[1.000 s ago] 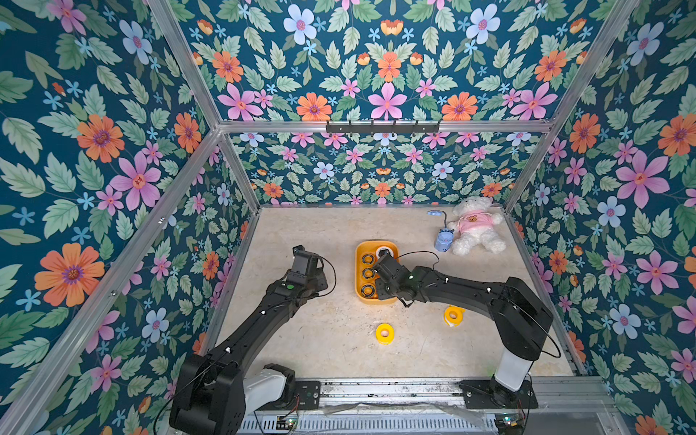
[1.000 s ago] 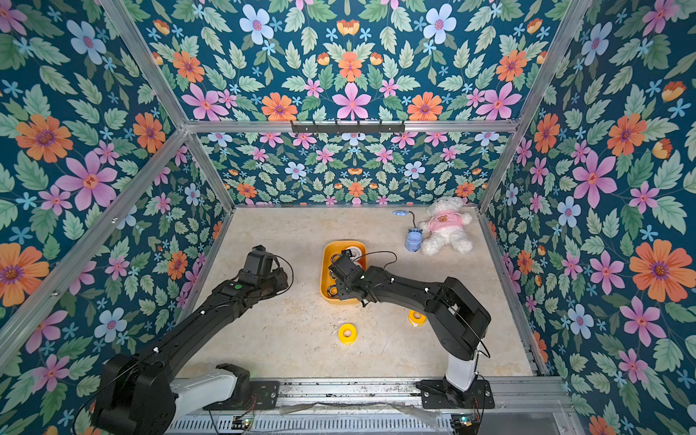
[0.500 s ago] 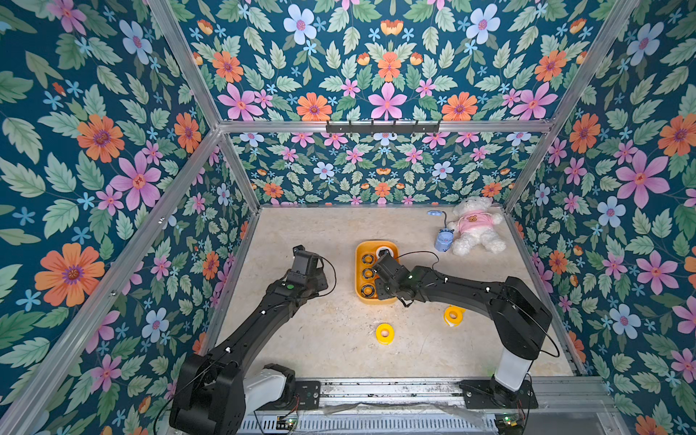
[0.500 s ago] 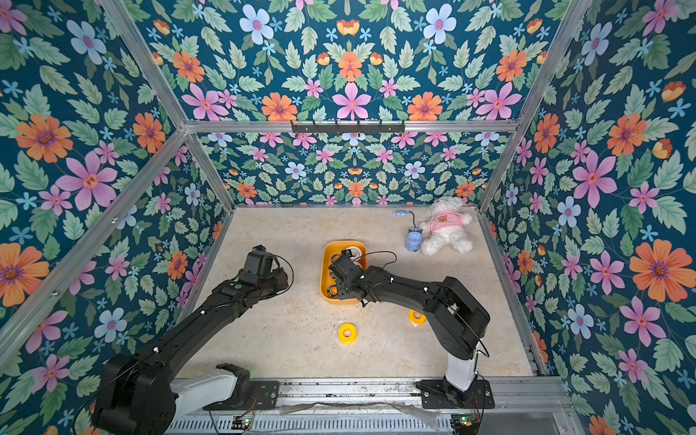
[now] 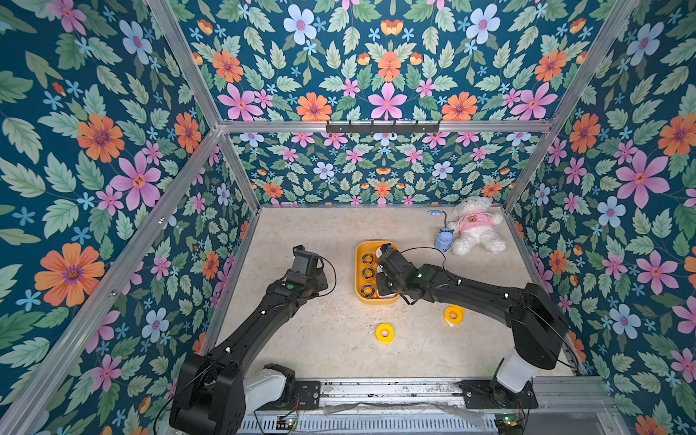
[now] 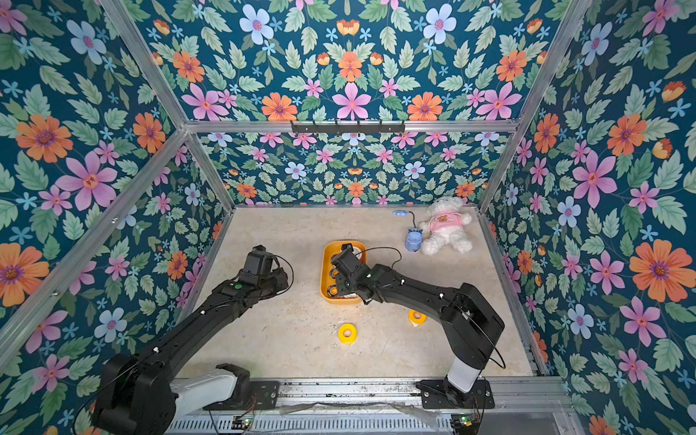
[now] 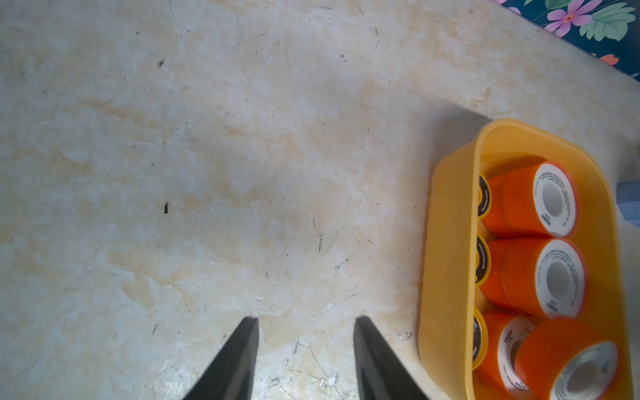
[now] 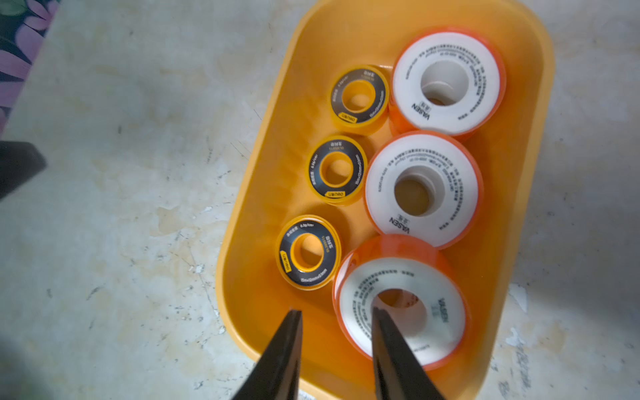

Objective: Put the sealing tape into the storage box
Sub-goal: Place the sealing tape in the storage box.

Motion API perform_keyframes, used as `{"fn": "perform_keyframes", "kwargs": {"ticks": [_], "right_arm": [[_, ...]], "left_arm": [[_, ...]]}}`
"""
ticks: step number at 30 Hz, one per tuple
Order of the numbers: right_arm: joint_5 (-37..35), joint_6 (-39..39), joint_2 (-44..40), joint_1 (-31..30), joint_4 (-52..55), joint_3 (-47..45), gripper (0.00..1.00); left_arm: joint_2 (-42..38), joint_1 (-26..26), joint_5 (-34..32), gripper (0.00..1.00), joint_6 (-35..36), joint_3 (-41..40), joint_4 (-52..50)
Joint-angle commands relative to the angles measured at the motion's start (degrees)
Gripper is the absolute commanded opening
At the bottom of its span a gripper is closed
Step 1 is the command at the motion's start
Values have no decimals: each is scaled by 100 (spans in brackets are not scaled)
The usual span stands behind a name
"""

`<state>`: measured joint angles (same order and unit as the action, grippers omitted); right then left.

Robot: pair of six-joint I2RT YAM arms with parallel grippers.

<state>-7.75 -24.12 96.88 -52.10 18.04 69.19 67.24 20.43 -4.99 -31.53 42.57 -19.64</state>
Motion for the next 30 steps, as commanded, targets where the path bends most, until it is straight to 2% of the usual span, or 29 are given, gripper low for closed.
{"fn": "perform_keyframes", "kwargs": {"ticks": [1, 9, 17, 30], "right_arm": [[106, 22, -56, 149, -152, 10, 39], [234, 106, 347, 567, -37, 353, 32], [376, 266, 895, 639, 263, 806, 32], [656, 469, 964, 639, 565, 776, 32]], "left_arm": [[9, 2, 1, 51, -1, 22, 79], [19, -1, 6, 51, -2, 10, 98], [26, 1, 4, 51, 6, 16, 83], [45, 3, -12, 51, 15, 24, 75]]}}
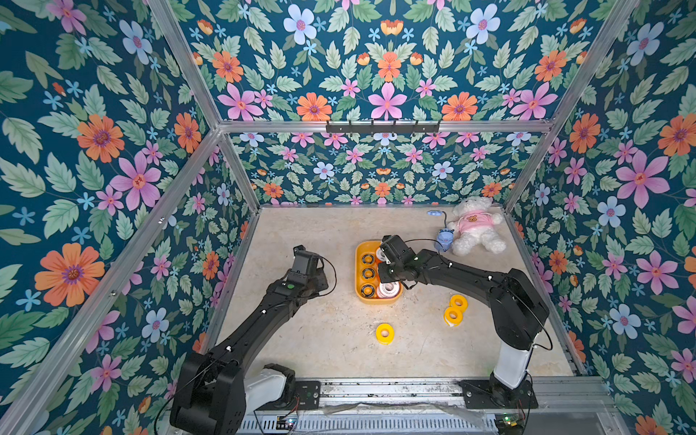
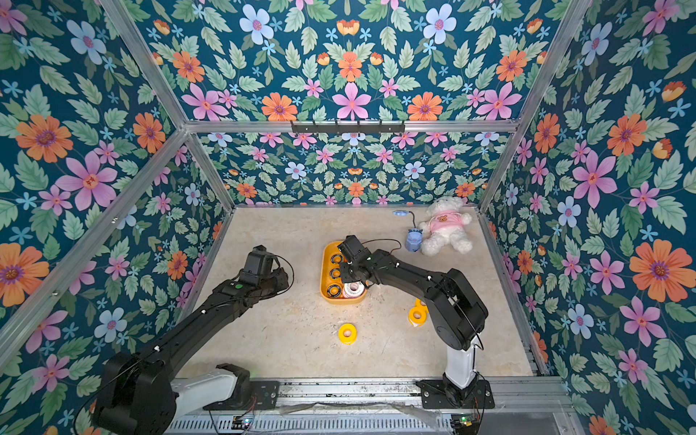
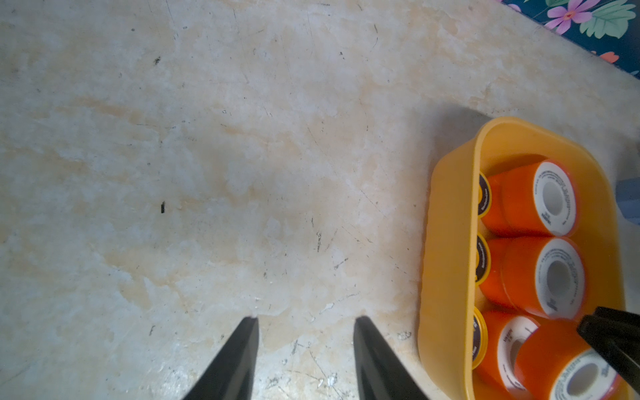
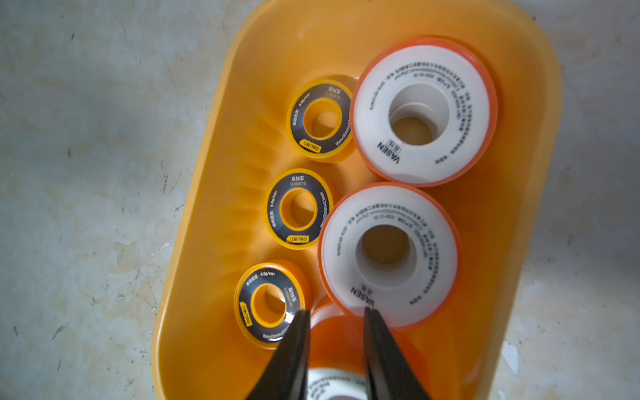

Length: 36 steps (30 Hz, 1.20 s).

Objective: Put the sealing tape into the storage box
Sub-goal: Place the sealing tape in the storage box, then pick up the sealing tape at the center of the board.

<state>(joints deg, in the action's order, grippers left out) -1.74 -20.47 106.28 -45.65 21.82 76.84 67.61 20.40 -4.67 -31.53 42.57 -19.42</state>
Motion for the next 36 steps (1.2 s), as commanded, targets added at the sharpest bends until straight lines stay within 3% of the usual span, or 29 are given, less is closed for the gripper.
{"fn": "perform_keyframes", "kwargs": {"ticks": [1, 14, 25, 30, 36], "right_arm": [[59, 113, 39, -5, 214, 7, 32], [-96, 70, -255, -5, 237, -191, 32], [-54, -336, -1632, 284, -909, -1244, 35], [234, -566, -2210, 754, -1405, -1927, 36], [528, -735, -2662, 1331, -1660, -2552, 36]], "left_arm": [[9, -1, -51, 51, 15, 29, 52], [-20, -1, 6, 51, 27, 7, 65], [-91, 98, 996, 51, 231, -183, 272], [-348, 436, 1075, 51, 51, -412, 281], [-379, 1392, 666, 53, -260, -495, 265]]}}
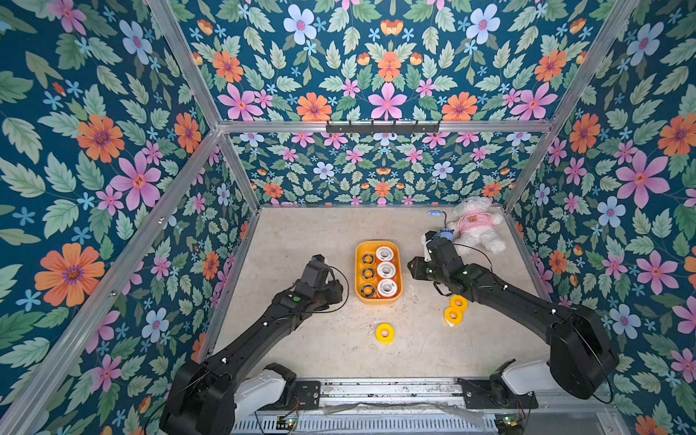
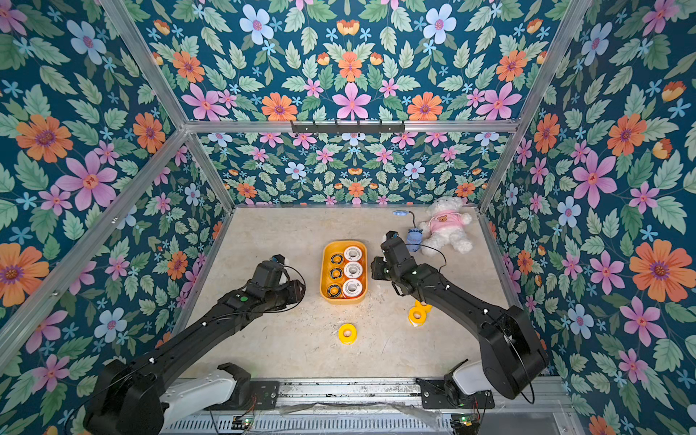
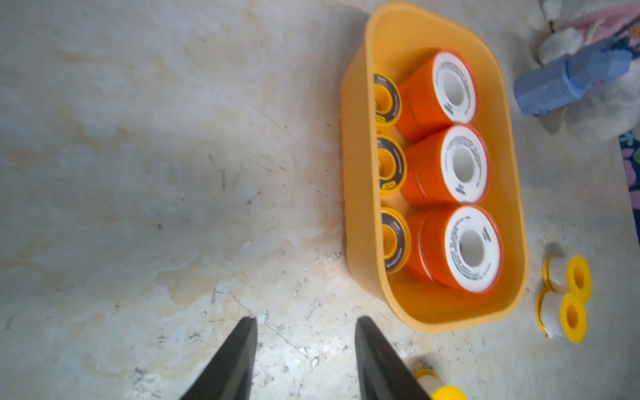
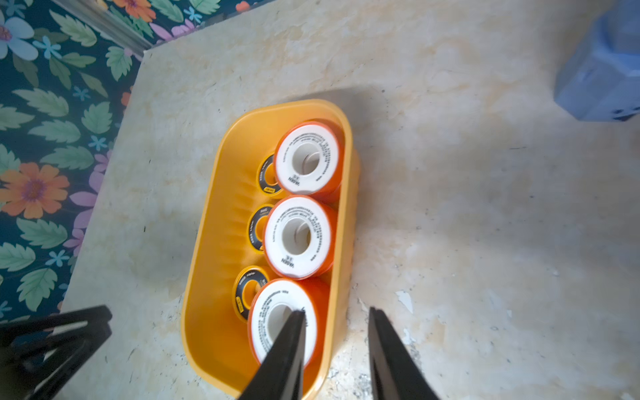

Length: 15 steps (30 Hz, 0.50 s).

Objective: Put the sealing tape into the storage box
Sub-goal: Pick up the sealing tape at the center of the board.

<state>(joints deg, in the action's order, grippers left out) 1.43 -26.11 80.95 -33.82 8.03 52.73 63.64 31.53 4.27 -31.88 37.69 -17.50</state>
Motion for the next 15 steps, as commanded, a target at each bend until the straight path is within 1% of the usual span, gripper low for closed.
{"fn": "perform_keyframes", "kwargs": {"ticks": [1, 5, 9, 15], "right_arm": [[254, -195, -199, 237, -329, -244, 36], [465, -287, -472, 578, -555, -618, 36], [577, -337, -602, 767, -695, -860, 37], [643, -385, -577, 827, -787, -1016, 37]], "left_arm": [[60, 469, -305, 53, -292, -5, 78], [229, 1155, -490, 53, -487, 7, 167], [370, 1679, -617, 53, -564, 33, 285], [677, 2378, -815, 62, -469, 199, 392]]}}
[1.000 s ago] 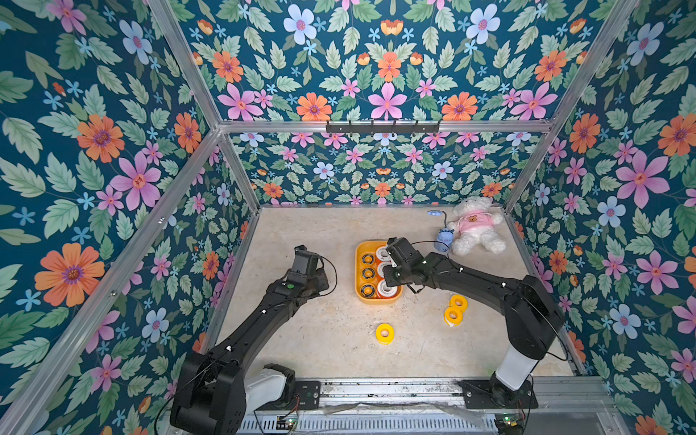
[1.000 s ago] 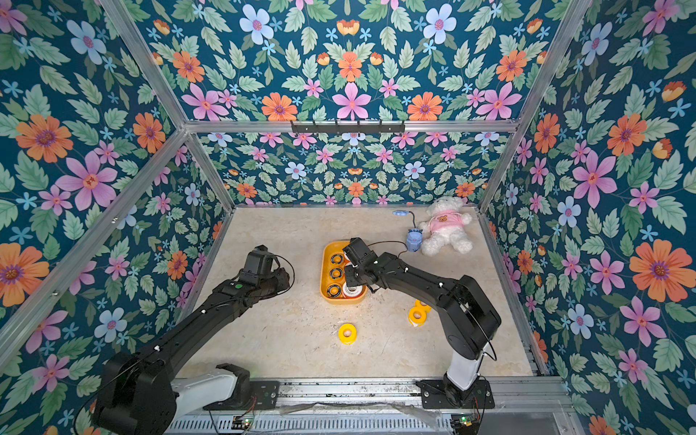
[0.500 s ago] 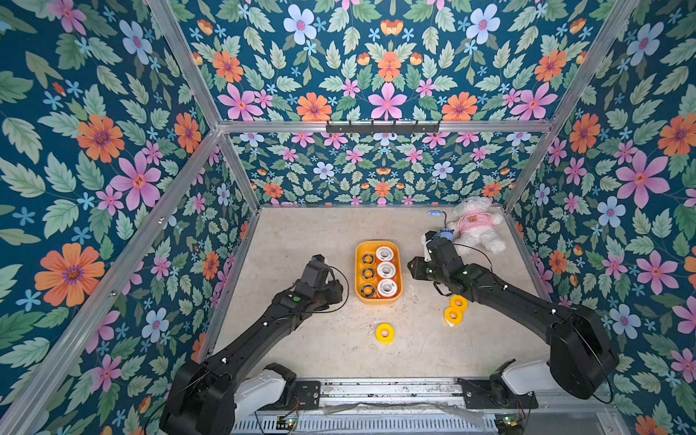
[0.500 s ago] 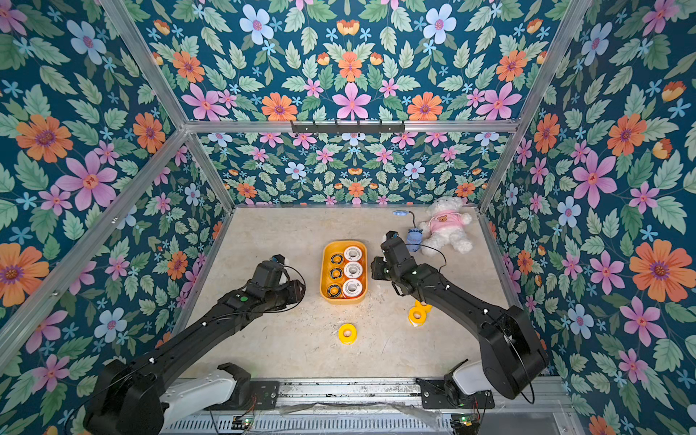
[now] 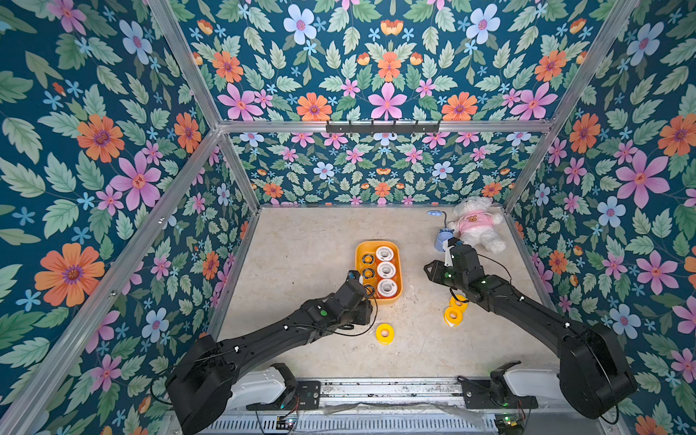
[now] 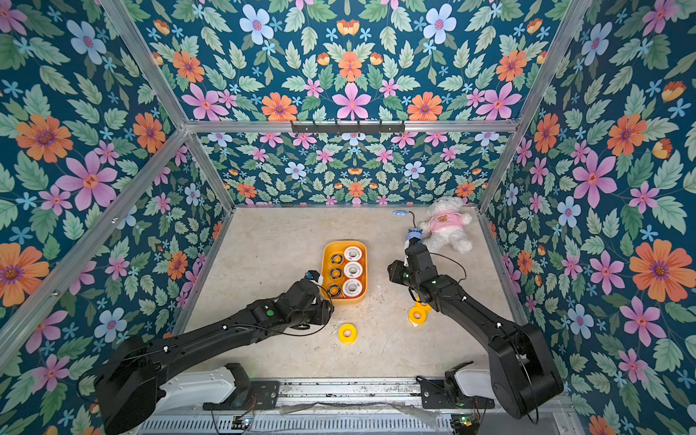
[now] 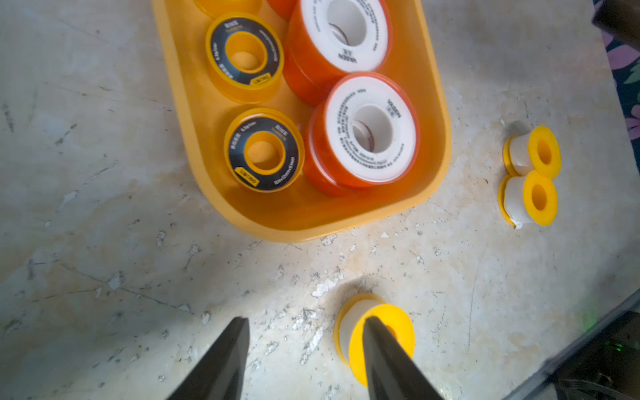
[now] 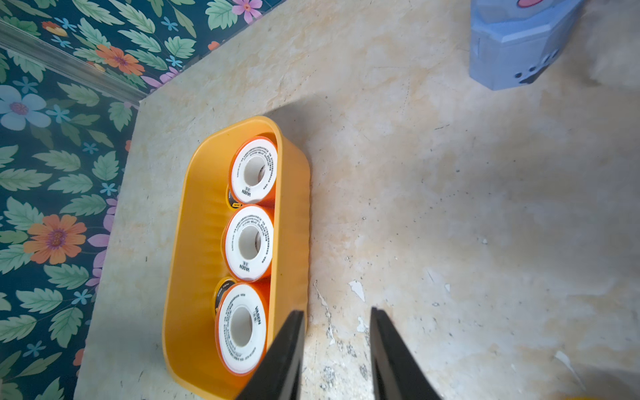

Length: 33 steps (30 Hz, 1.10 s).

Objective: Put the sealing tape into the storage box
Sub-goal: Pick up the sealing tape at the center of the board.

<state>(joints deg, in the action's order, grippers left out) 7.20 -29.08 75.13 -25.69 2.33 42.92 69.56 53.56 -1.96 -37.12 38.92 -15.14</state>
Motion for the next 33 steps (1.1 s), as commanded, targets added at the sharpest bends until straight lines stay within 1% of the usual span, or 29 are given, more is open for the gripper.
{"fn": "perform_keyframes", "kwargs": {"ticks": [1, 5, 10, 13, 18, 23, 33], "right_arm": [[79, -104, 6, 25, -232, -51, 37], [97, -115, 68, 23, -239, -73, 38], [97, -107, 88, 25, -220, -71, 39], [106, -89, 99, 22, -211, -51, 39], [121, -89, 118, 21, -211, -56, 39], [132, -80, 117, 22, -209, -47, 39], [150, -54, 168, 23, -185, -33, 40]], "left_arm": [[146, 281, -207, 65, 114, 102, 176], [430, 612, -182, 76, 332, 243, 204], [747, 900, -146, 83, 628, 405, 169], [883, 996, -114, 86, 738, 441, 160], [1152, 1116, 20, 88, 939, 497, 144], [1440, 1192, -115, 89, 997, 597, 38], [1779, 1289, -176, 89, 1041, 695, -50]]}}
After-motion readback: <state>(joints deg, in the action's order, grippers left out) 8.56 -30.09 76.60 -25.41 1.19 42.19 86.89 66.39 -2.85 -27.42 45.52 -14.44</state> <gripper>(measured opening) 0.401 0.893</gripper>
